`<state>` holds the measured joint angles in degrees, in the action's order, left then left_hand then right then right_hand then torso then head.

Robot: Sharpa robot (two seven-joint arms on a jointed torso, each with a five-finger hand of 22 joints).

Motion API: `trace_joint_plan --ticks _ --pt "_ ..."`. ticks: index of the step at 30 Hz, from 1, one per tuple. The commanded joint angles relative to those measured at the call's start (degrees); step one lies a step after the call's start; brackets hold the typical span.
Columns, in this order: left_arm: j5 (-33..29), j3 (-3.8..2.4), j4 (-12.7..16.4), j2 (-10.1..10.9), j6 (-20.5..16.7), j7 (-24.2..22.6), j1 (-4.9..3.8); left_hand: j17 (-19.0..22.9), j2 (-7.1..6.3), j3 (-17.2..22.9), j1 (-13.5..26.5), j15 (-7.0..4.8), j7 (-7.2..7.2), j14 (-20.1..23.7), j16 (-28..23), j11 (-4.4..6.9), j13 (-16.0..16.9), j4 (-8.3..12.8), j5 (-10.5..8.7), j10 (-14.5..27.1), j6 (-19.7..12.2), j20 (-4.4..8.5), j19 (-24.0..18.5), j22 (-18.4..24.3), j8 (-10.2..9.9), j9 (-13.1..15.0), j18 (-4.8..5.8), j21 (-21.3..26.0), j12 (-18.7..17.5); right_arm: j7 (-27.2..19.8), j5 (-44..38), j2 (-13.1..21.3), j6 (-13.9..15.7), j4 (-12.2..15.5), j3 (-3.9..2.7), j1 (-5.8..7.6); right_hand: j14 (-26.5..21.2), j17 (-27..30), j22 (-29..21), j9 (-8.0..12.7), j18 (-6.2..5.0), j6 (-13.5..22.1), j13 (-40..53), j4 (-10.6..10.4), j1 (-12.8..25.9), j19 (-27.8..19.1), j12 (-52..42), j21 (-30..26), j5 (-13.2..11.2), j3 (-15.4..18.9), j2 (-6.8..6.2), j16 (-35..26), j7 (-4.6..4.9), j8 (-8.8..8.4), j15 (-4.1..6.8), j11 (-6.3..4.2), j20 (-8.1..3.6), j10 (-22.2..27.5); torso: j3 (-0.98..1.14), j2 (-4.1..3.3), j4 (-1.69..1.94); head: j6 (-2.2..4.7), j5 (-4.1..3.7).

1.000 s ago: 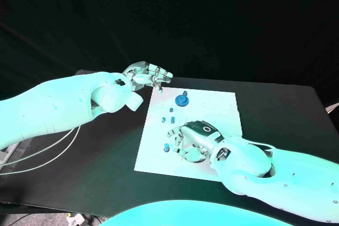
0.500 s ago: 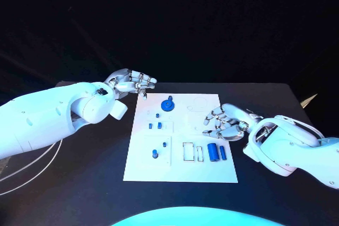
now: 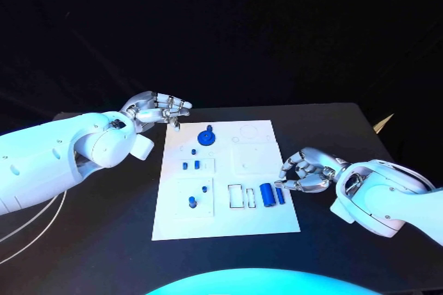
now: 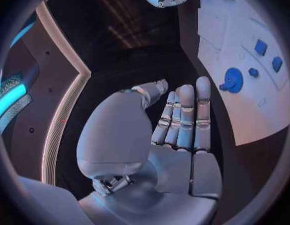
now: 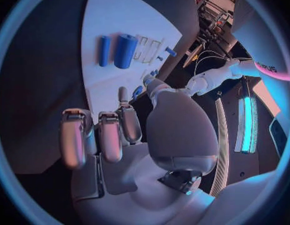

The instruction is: Assemble the parts on the task board

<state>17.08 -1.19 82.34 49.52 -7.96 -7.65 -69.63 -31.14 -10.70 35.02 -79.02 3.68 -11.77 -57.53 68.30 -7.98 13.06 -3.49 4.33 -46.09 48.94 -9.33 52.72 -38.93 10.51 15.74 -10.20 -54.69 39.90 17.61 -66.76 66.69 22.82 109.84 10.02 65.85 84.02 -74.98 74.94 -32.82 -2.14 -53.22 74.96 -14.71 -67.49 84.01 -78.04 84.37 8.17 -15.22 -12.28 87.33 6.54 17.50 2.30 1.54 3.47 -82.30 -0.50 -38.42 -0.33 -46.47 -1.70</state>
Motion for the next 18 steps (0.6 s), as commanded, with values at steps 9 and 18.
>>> trace_joint_plan --ticks 9,18 --pt "-0.61 0.06 0.26 0.26 0.07 -1.00 0.03 -0.07 0.13 -0.07 0.32 0.08 -0.02 -0.12 0.23 0.05 -0.07 -0.30 -0.10 0.51 -0.16 0.14 0.27 0.10 -0.24 -0.06 -0.41 0.43 0.28 5.71 -5.48 -2.04 -0.84 -0.27 0.11 -1.77 4.95 -9.53 11.34 -0.60 0.92 -0.29 6.29 -1.64 0.22 4.35 -1.59 1.08 0.03 2.76 0.88 0.70 -0.49 0.66 0.29 -0.03 -0.18 -1.03 -0.13 -0.01 0.06 -0.24 -0.03" --pt "-0.61 0.08 0.38 0.40 0.26 -0.76 0.03 -0.07 0.13 -0.07 0.32 0.08 -0.02 -0.12 0.23 0.05 -0.07 -0.30 -0.10 0.51 -0.16 0.14 0.27 0.10 -0.24 -0.06 -0.41 0.43 0.28 6.79 -6.89 -3.46 -1.83 -1.50 0.13 -2.80 4.94 -9.54 11.41 -0.76 0.94 -0.52 6.37 -1.85 0.49 4.37 -1.61 1.15 0.02 3.46 1.19 0.72 -0.57 0.81 0.32 -0.09 -0.20 -1.03 -0.10 -0.01 0.01 -0.41 0.20"
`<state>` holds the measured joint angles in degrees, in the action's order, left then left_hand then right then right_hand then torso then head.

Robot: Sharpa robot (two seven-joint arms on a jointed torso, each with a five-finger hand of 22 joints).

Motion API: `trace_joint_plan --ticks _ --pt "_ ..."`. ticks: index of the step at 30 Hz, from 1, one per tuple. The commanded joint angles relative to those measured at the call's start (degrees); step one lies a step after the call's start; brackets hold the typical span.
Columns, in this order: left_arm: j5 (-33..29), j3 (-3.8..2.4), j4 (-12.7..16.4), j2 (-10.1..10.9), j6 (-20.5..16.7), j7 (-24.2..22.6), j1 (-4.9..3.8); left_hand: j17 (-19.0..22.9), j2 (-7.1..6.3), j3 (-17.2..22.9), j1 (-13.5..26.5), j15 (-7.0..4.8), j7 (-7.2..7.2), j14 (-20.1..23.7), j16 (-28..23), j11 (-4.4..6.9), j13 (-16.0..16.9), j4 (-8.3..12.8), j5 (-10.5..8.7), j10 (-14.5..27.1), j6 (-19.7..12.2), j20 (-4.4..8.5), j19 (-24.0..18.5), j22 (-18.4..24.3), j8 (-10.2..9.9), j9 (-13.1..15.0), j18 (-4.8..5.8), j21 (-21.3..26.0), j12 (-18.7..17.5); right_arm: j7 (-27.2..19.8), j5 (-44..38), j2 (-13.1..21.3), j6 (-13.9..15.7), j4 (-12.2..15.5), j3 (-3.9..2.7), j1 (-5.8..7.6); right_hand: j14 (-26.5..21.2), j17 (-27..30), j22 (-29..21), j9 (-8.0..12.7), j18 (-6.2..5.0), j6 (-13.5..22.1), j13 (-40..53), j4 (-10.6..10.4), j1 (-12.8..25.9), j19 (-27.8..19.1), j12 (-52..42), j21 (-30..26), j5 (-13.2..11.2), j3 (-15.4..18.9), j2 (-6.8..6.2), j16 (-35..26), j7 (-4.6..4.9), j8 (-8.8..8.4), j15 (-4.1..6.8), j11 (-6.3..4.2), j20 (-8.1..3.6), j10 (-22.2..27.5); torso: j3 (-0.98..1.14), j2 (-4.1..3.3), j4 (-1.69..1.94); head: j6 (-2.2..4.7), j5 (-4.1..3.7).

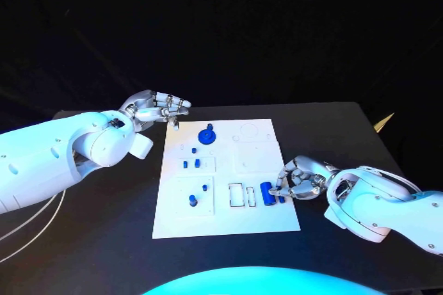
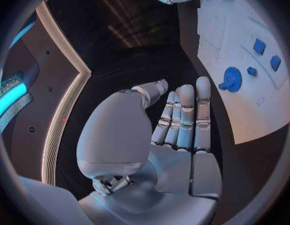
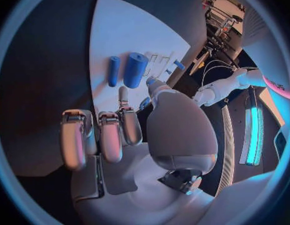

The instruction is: Assemble the parts on the task board

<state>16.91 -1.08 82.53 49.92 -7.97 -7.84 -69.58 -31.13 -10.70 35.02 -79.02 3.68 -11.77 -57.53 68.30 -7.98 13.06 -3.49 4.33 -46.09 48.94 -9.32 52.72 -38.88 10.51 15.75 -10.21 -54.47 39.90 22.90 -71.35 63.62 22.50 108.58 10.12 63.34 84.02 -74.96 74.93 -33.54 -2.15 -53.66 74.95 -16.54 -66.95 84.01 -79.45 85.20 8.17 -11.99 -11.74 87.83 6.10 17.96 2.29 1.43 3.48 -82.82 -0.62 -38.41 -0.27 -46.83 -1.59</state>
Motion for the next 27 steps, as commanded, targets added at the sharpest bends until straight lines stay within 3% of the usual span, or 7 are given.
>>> trace_joint_plan --ticks 1,7,17,27 --pt "-0.44 -0.03 0.20 0.01 0.29 -0.56 -0.02 -0.08 0.13 -0.07 0.32 0.08 -0.02 -0.12 0.23 0.05 -0.07 -0.31 -0.10 0.51 -0.16 0.13 0.27 0.05 -0.24 -0.07 -0.41 0.20 0.28 1.66 -2.45 -0.57 -1.58 -0.36 0.03 -0.39 4.96 -9.66 11.50 -0.18 0.96 -0.31 6.52 -0.04 0.24 4.39 -0.29 0.40 0.13 1.01 0.69 0.26 -0.22 0.51 0.38 -0.05 -0.24 -0.56 0.02 -0.03 -0.06 -0.05 0.09" --pt "-0.44 -0.03 0.25 0.12 0.40 -0.45 -0.02 -0.08 0.13 -0.07 0.32 0.08 -0.02 -0.12 0.23 0.05 -0.07 -0.31 -0.10 0.51 -0.16 0.13 0.27 0.05 -0.24 -0.07 -0.41 0.20 0.28 2.64 -3.37 -2.03 -1.54 -1.12 0.03 -0.94 4.96 -9.75 11.61 -0.59 0.98 -1.06 6.79 -0.07 0.79 4.42 -0.43 0.49 0.52 3.27 1.02 0.29 -0.54 1.04 0.59 -0.31 -0.39 -0.68 0.07 -0.03 -0.04 -0.16 0.08" --pt "-0.44 -0.03 0.25 0.28 0.54 -0.12 -0.03 -0.08 0.13 -0.07 0.32 0.08 -0.02 -0.12 0.23 0.05 -0.07 -0.31 -0.10 0.51 -0.16 0.13 0.27 0.05 -0.24 -0.07 -0.41 0.20 0.28 3.40 -3.91 -3.66 -1.38 -1.94 0.03 -1.42 4.95 -9.74 11.63 -0.68 0.98 -1.19 6.86 -0.08 0.84 4.42 -0.47 0.51 0.53 3.69 1.19 0.29 -0.59 1.15 0.63 -0.36 -0.43 -0.72 0.00 -0.04 -0.06 -0.25 0.31" --pt "-0.44 -0.03 0.32 0.41 0.66 0.14 -0.03 -0.07 0.18 -0.08 0.32 0.08 -0.02 -0.04 0.19 0.05 -0.11 -0.41 -0.09 0.54 -0.04 0.13 0.26 0.13 -0.18 -0.05 -0.40 0.32 0.32 5.60 -4.89 -5.49 -3.61 -3.63 0.03 -2.30 4.95 -9.75 11.60 -0.78 0.97 -1.35 6.72 -0.10 0.91 4.40 -0.25 0.46 0.43 4.10 1.57 0.29 -0.67 1.29 0.68 -0.42 -0.48 -0.59 0.02 -0.03 -0.02 -0.42 0.56"
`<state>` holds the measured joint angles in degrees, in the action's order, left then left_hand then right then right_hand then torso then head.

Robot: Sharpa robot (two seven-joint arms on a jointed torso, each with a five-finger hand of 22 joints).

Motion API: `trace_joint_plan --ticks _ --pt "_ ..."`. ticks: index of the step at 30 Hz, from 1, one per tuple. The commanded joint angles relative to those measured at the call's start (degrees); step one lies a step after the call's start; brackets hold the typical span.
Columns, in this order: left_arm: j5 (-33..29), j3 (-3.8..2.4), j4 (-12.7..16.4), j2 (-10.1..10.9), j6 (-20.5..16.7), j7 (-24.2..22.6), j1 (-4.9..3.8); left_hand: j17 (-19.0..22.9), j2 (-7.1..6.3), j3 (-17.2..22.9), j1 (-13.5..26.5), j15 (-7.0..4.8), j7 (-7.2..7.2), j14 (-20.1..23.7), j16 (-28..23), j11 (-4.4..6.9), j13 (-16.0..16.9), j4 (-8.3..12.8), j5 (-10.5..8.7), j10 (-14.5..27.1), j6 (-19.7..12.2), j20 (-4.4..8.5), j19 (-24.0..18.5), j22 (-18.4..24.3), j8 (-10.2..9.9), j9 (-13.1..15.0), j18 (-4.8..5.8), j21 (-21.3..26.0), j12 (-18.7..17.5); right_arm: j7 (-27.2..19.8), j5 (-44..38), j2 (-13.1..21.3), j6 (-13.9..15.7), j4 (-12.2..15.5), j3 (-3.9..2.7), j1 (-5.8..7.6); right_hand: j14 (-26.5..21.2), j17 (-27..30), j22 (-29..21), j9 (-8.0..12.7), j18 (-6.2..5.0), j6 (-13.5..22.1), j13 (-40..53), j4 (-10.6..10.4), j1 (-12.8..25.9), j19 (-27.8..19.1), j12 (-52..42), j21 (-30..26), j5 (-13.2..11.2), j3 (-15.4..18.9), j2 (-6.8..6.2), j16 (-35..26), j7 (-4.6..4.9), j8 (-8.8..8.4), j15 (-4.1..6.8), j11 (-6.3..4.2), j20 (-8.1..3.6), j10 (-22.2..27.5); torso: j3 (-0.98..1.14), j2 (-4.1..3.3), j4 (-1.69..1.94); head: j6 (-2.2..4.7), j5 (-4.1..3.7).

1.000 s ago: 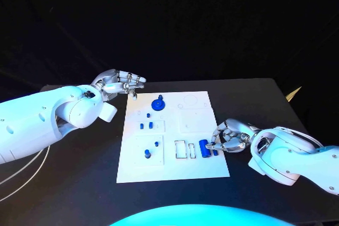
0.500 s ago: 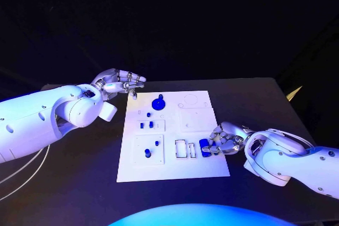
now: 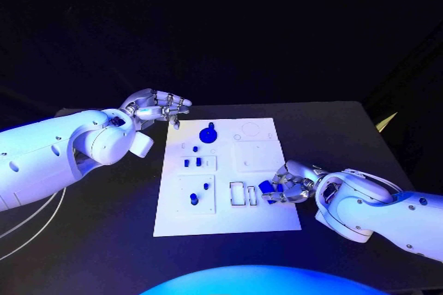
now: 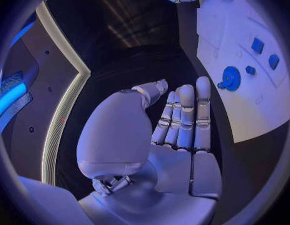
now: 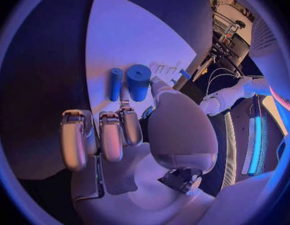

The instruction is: Assemble the parts on the task board

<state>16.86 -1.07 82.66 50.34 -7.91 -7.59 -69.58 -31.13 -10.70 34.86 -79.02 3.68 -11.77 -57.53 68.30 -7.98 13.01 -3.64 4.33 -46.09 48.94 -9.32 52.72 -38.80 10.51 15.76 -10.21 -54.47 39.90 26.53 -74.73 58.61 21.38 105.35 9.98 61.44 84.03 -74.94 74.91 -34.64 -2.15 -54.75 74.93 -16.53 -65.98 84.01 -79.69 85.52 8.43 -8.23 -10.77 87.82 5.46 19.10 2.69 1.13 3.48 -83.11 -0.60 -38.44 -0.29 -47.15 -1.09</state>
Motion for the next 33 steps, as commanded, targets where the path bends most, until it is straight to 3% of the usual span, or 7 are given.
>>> trace_joint_plan --ticks 1,8,14,24,33 --pt "-0.39 -0.04 0.20 0.01 0.63 -0.09 -0.03 -0.08 0.18 0.07 0.32 0.08 -0.01 -0.04 0.19 0.05 -0.05 -0.26 -0.09 0.54 -0.04 0.13 0.26 0.05 -0.18 -0.05 -0.41 0.32 0.32 2.21 -1.69 -0.70 -2.58 -0.56 0.17 -0.48 4.95 -9.79 11.68 0.31 0.99 -0.26 6.78 -0.09 -0.10 4.43 -0.05 0.21 0.17 0.36 0.64 0.31 -0.04 0.15 0.28 -0.13 -0.48 -0.32 0.01 -0.02 -0.01 -0.11 0.07" --pt "-0.39 -0.03 0.26 0.08 0.75 -0.01 -0.03 -0.08 0.18 0.07 0.32 0.08 -0.01 -0.04 0.19 0.05 -0.05 -0.26 -0.09 0.54 -0.04 0.13 0.26 0.05 -0.18 -0.05 -0.41 0.32 0.32 3.32 -2.42 -1.92 -2.04 -1.11 0.17 -0.98 4.99 -10.05 11.90 0.10 1.06 -0.43 7.08 0.32 -1.63 4.51 -0.29 0.45 0.41 0.44 1.41 0.39 -0.18 0.38 0.40 -0.26 -0.60 -0.52 0.01 -0.01 0.01 -0.12 0.10" --pt "-0.39 -0.03 0.29 0.10 0.74 0.04 -0.04 -0.08 0.19 0.05 0.34 0.08 -0.02 -0.01 0.18 0.05 -0.07 -0.32 -0.10 0.57 -0.02 0.12 0.26 0.09 -0.18 -0.05 -0.40 0.37 0.34 3.24 -2.28 -2.09 0.29 -0.82 0.17 -1.11 5.02 -10.21 12.11 -0.18 1.12 -1.31 7.97 0.55 -4.00 4.60 -1.26 0.67 0.96 -0.79 2.76 0.45 -0.55 0.94 0.68 -0.61 -0.83 -1.29 0.01 0.04 -0.04 -0.02 0.19" --pt "-0.39 -0.03 0.26 0.08 0.73 0.04 -0.04 -0.08 0.19 0.05 0.34 0.08 -0.02 -0.01 0.18 0.05 -0.07 -0.32 -0.10 0.57 -0.02 0.12 0.26 0.09 -0.18 -0.05 -0.40 0.37 0.34 2.33 -0.13 -1.29 4.91 1.29 0.11 -1.08 5.09 -10.57 12.48 -0.29 1.23 -2.73 9.16 0.44 -5.32 4.77 -2.61 1.08 3.78 -2.87 3.60 0.57 -1.31 1.54 1.26 -1.30 -1.34 -2.38 0.04 0.08 -0.07 0.16 0.25" --pt "-0.39 -0.03 0.18 -0.04 0.68 0.01 -0.04 -0.08 0.19 0.05 0.34 0.08 -0.02 -0.01 0.18 0.05 -0.07 -0.32 -0.10 0.57 -0.02 0.12 0.26 0.09 -0.18 -0.05 -0.40 0.37 0.34 2.00 4.33 0.00 6.52 3.88 -0.14 0.85 5.19 -11.04 12.77 -0.26 1.32 -3.42 9.61 0.28 -5.35 4.91 -3.06 1.42 6.53 -4.65 3.61 0.74 -1.72 1.75 1.62 -1.69 -1.71 -2.81 -0.02 0.09 -0.05 0.39 0.08"
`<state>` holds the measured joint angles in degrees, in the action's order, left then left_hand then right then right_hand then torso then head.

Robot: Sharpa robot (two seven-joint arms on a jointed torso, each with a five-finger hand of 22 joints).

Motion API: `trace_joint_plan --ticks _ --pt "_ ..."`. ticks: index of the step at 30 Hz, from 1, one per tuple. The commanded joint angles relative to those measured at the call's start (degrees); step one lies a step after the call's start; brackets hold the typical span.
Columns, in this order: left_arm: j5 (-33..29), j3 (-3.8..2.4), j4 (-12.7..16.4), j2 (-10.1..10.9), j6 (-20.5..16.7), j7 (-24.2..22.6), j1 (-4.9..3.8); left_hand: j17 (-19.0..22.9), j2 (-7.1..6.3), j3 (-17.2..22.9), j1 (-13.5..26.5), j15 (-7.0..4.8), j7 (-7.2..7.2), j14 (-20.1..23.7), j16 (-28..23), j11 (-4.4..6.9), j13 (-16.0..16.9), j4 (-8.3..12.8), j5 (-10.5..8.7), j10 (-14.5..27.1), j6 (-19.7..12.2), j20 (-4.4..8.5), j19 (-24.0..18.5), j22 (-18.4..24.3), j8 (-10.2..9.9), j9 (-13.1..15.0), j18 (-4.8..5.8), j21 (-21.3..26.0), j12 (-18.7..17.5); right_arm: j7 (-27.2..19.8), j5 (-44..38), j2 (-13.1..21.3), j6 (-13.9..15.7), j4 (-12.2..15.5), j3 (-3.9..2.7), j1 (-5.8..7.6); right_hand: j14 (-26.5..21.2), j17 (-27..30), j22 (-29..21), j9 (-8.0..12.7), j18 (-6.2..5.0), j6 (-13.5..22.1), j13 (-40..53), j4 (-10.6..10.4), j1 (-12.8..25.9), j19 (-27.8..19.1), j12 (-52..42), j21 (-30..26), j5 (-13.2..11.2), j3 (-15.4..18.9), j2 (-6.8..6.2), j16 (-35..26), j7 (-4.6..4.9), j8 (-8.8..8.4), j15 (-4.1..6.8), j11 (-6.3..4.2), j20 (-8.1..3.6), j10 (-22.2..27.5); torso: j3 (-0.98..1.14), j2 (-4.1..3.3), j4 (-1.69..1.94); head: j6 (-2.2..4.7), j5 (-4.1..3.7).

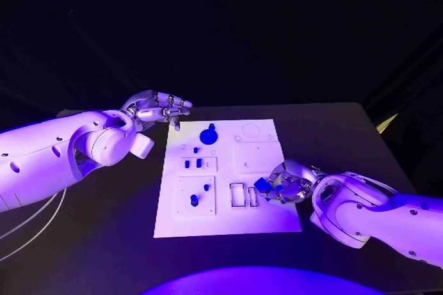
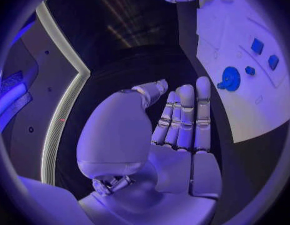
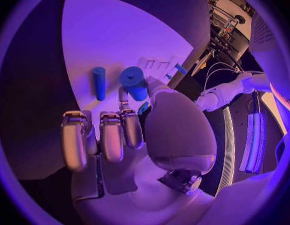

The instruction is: Assemble the parts on the task board

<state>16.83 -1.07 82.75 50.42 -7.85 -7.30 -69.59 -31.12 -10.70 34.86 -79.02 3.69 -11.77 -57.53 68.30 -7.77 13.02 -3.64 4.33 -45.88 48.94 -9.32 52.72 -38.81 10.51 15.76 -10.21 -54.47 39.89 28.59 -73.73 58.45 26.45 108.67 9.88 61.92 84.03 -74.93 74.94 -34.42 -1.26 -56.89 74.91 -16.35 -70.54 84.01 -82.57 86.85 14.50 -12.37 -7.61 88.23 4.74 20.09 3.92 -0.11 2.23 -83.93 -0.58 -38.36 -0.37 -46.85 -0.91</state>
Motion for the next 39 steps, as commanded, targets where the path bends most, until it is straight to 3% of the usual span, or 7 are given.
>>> trace_joint_plan --ticks 1,9,24,39 --pt "-0.37 -0.04 0.07 -0.16 0.62 -0.29 -0.03 -0.08 0.19 0.05 0.34 0.08 -0.02 -0.01 0.18 -0.16 -0.08 -0.32 -0.10 0.35 -0.02 0.12 0.26 0.10 -0.18 -0.06 -0.40 0.37 0.34 -0.02 4.24 0.23 1.30 0.87 -0.07 0.75 5.19 -11.06 12.76 -0.47 0.44 -1.28 9.64 0.13 -0.81 4.92 -0.19 0.13 0.54 -0.58 0.42 0.34 -1.01 0.76 0.41 -0.47 -0.47 -2.01 -0.08 0.04 0.03 0.13 -0.14" --pt "-0.37 -0.04 0.08 -0.22 0.62 -0.34 -0.03 -0.08 0.21 0.04 0.31 0.08 -0.01 0.03 0.16 -0.16 -0.11 -0.37 -0.08 0.37 0.00 0.11 0.26 0.16 -0.17 -0.05 -0.40 0.45 0.37 0.23 8.69 -1.26 -0.54 0.98 -0.09 1.41 5.19 -11.09 12.77 -0.45 0.45 -1.33 9.71 -0.03 -0.49 4.92 -0.25 0.13 0.68 -0.74 0.36 0.35 -0.97 0.76 0.43 -0.46 -0.51 -2.06 -0.06 -0.08 0.05 -0.01 -0.07" --pt "-0.37 -0.04 0.13 -0.31 0.76 -0.31 -0.03 -0.09 0.22 0.04 0.26 0.07 0.02 0.04 0.16 -0.13 -0.12 -0.39 -0.07 0.35 0.03 0.11 0.27 0.19 -0.16 -0.05 -0.40 0.50 0.41 0.84 11.42 -6.29 -0.88 -1.30 -0.07 1.10 5.21 -11.17 12.85 -0.51 0.47 -1.98 9.87 -0.25 2.88 4.95 -0.28 0.19 -0.12 -1.19 0.25 0.37 -1.07 1.07 0.47 -0.52 -0.59 -2.20 -0.07 -0.10 0.11 -0.40 0.07" --pt "-0.37 -0.04 0.22 -0.20 0.86 -0.20 -0.03 -0.09 0.22 0.04 0.26 0.07 0.02 0.04 0.16 -0.13 -0.12 -0.39 -0.07 0.35 0.03 0.11 0.27 0.19 -0.16 -0.05 -0.40 0.50 0.41 1.31 11.50 -8.10 -1.74 -2.56 -0.06 0.45 5.22 -11.25 12.96 -0.88 0.50 -2.87 10.02 -0.20 4.83 5.00 -0.34 0.30 -1.44 -1.17 -0.24 0.39 -1.44 1.93 0.70 -0.81 -0.75 -2.33 0.01 -0.10 0.05 -0.79 0.36"
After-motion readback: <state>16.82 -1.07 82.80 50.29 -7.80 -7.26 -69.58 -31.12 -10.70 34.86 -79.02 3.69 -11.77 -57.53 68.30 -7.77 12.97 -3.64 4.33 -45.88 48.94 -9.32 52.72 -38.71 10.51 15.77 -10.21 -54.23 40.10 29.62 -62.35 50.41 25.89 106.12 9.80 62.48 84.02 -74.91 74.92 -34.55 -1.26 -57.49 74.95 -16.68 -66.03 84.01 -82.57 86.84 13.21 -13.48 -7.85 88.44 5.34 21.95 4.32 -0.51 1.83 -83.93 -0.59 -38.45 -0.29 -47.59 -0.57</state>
